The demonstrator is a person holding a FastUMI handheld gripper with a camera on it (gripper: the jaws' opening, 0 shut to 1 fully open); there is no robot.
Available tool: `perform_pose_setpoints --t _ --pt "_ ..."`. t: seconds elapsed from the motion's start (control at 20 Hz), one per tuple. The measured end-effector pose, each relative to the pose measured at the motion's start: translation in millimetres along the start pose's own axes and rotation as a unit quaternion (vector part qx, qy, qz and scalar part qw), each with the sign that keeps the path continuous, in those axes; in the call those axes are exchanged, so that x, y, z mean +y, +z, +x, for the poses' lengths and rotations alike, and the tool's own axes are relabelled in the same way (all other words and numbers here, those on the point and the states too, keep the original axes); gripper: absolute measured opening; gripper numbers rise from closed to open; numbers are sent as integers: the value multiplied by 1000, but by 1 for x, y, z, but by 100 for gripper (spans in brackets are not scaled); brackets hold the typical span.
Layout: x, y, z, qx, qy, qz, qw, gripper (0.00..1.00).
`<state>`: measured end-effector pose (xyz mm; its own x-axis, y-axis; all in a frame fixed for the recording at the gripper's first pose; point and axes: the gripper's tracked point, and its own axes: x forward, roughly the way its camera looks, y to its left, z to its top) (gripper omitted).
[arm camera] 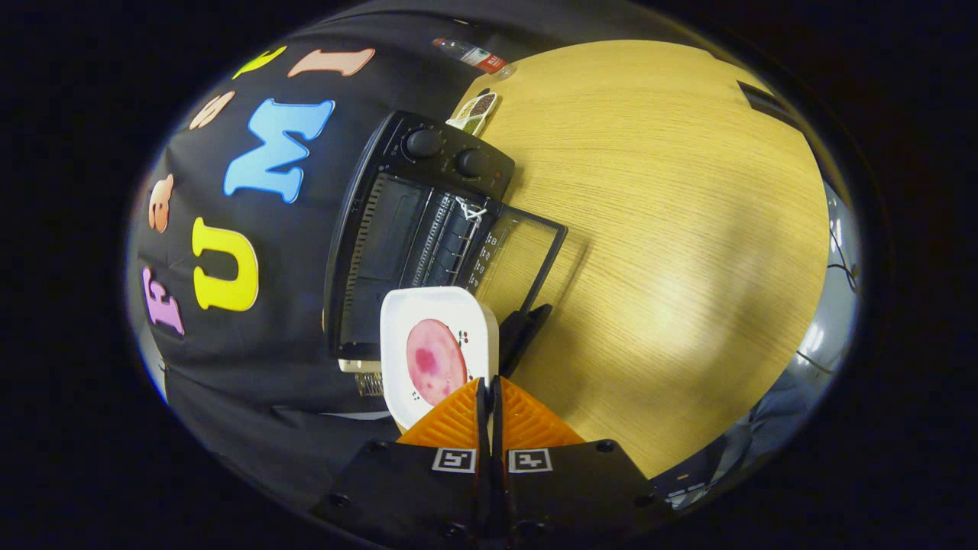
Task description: Open the toaster oven, put the food inside, and close the toaster oven door.
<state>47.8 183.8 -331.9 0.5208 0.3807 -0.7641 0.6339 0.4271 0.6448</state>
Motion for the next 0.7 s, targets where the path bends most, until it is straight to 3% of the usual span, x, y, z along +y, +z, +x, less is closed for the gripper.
perform_pose_setpoints --t 0.7 --pt "64 24 94 -90 9 123 988 2"
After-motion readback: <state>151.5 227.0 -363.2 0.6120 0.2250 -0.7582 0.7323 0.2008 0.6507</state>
